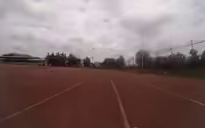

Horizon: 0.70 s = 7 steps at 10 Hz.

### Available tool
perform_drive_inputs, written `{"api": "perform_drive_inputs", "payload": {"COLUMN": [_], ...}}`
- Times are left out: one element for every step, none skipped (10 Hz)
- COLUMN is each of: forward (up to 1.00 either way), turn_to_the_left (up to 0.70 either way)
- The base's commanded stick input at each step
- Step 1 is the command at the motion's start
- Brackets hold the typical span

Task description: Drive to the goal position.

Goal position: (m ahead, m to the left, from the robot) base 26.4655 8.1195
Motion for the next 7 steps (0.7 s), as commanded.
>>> {"api": "perform_drive_inputs", "payload": {"forward": [0.7, 0.7, 0.7, 0.7, 0.7, 0.7, 0.7], "turn_to_the_left": [0.0, 0.0, 0.0, 0.0, 0.0, 0.0, 0.0]}}
